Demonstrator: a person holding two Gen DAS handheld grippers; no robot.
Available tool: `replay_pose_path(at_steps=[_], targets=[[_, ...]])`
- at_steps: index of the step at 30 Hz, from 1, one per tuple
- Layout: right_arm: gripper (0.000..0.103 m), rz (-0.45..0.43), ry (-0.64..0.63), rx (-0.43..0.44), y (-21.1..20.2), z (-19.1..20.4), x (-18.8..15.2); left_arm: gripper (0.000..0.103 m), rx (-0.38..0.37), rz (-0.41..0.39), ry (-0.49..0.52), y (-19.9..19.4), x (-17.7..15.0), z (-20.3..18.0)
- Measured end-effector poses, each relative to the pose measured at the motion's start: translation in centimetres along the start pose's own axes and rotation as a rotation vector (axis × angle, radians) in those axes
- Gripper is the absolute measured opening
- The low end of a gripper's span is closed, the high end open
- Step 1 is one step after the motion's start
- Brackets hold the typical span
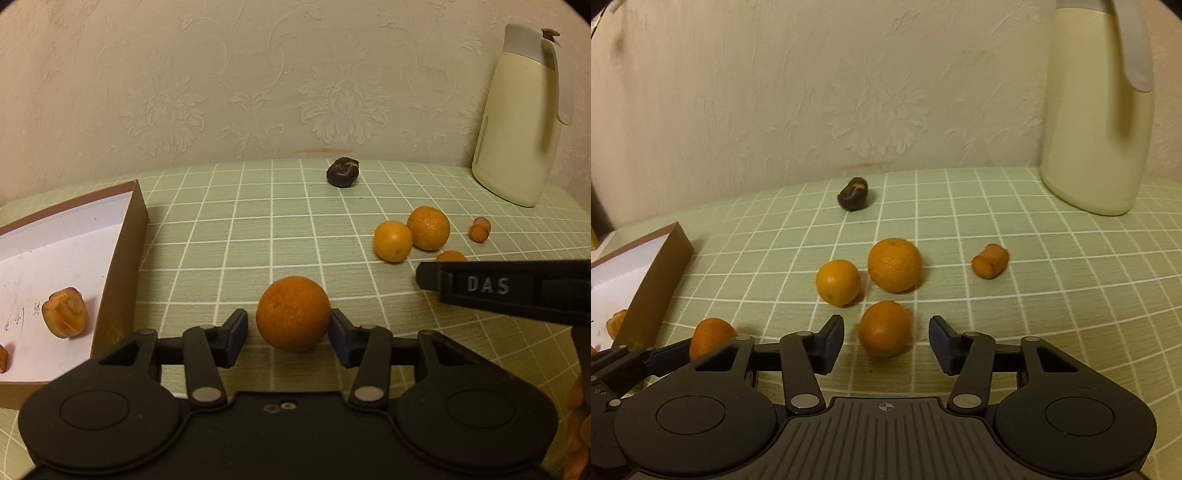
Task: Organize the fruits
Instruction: 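Grasp the large orange with the left tool while the right tool grasps another orange, then carry both held oranges over the white tray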
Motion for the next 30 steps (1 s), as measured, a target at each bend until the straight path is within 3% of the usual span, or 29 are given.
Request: replay_pose_path(at_steps=[1, 3, 5, 13, 30], targets=[[0.052, 0.0, -0.004, 0.0, 0.1, 0.1, 0.0, 0.042, -0.003, -0.001, -0.002, 0.0, 0.1, 0.0], [0.038, -0.001, -0.02, -0.007, 0.2, 0.3, 0.0, 0.042, -0.004, -0.003, -0.008, 0.1, 0.1, 0.0], [0.033, 0.005, -0.021, -0.005, 0.4, 0.4, 0.0, 0.04, -0.008, -0.004, -0.012, 0.1, 0.1, 0.0], [0.031, 0.014, -0.015, 0.002, 0.5, 0.2, -0.2, 0.032, -0.02, -0.02, -0.004, -0.1, 0.3, -0.6], [0.03, -0.001, -0.043, 0.021, -1.9, 1.2, -0.7, 0.031, -0.041, -0.029, -0.019, -1.4, 0.5, 0.1]])
Point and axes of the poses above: each gripper's, at about its wrist camera, not at the fingertips, and y roughly the way its jaws point, z to its left, x to its top, the point moved 8 cm from there along y, roughly the way its jaws point, and after that the axes turned 15 degrees about x, right-handed, at the moved point
